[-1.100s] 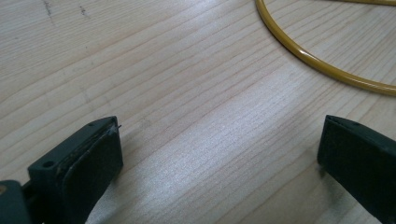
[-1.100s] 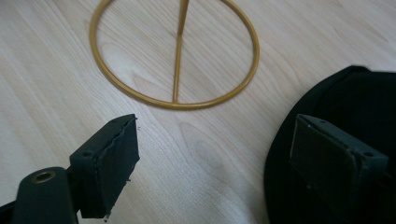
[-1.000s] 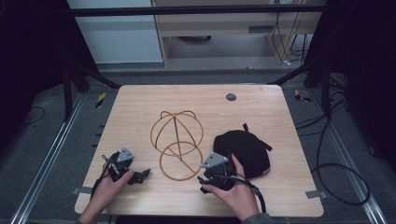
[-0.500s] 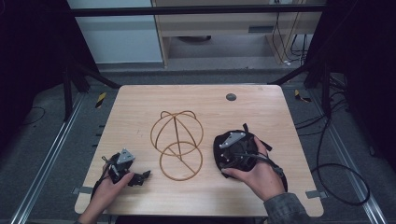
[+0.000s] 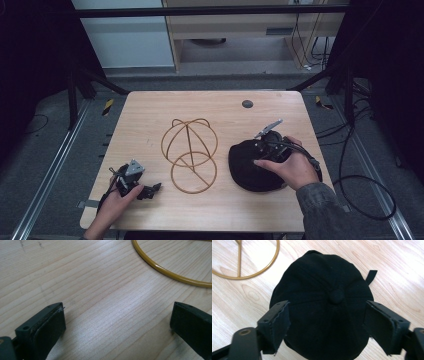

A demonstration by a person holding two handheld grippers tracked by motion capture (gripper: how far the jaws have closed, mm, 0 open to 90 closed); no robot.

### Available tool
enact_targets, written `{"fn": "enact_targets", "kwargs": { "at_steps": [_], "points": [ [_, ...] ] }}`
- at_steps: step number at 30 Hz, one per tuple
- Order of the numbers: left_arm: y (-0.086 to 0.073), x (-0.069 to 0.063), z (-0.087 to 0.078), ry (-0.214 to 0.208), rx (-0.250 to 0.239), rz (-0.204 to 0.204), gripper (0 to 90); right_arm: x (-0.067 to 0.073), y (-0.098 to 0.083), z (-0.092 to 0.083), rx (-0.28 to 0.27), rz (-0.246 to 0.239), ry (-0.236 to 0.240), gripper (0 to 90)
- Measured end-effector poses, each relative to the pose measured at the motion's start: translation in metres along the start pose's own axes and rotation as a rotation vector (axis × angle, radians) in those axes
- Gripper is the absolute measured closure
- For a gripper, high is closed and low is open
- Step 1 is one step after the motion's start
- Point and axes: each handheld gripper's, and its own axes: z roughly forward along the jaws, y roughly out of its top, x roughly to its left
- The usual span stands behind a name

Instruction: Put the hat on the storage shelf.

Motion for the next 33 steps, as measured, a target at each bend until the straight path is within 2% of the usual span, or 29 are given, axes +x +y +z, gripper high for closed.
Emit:
{"fn": "enact_targets", "kwargs": {
  "at_steps": [4, 6, 9, 11, 15, 19, 23, 28, 33],
  "points": [
    [-0.001, -0.001, 0.0, 0.002, -0.008, -0.002, 0.0, -0.005, -0.001, 0.005, 0.019, 0.004, 0.001, 28.8],
    [-0.002, -0.001, -0.001, 0.001, -0.008, -0.006, 0.0, -0.006, -0.001, 0.006, 0.016, 0.007, 0.008, 28.8],
    [-0.002, -0.002, -0.001, -0.001, -0.006, -0.002, 0.0, -0.009, 0.0, 0.008, 0.017, 0.031, 0.021, 21.9],
    [-0.001, -0.001, -0.001, -0.005, -0.004, 0.003, 0.0, -0.012, 0.001, 0.01, 0.009, 0.043, 0.016, 20.9],
    [-0.001, -0.001, -0.001, -0.008, -0.002, 0.006, 0.0, -0.018, 0.005, 0.015, 0.004, 0.06, 0.026, 21.6],
    [-0.001, -0.001, 0.0, -0.012, -0.006, 0.009, 0.0, -0.022, 0.013, 0.027, 0.041, 0.072, 0.026, 24.8],
    [-0.001, -0.001, -0.001, -0.011, -0.007, 0.009, 0.0, -0.021, 0.017, 0.035, 0.06, 0.083, 0.042, 24.7],
    [-0.002, -0.003, -0.001, -0.009, -0.009, 0.004, 0.0, -0.022, 0.018, 0.036, 0.061, 0.091, 0.056, 24.2],
    [-0.003, -0.003, -0.001, -0.012, -0.012, 0.005, 0.0, -0.019, 0.02, 0.041, 0.077, 0.084, 0.062, 36.5]
  ]
}}
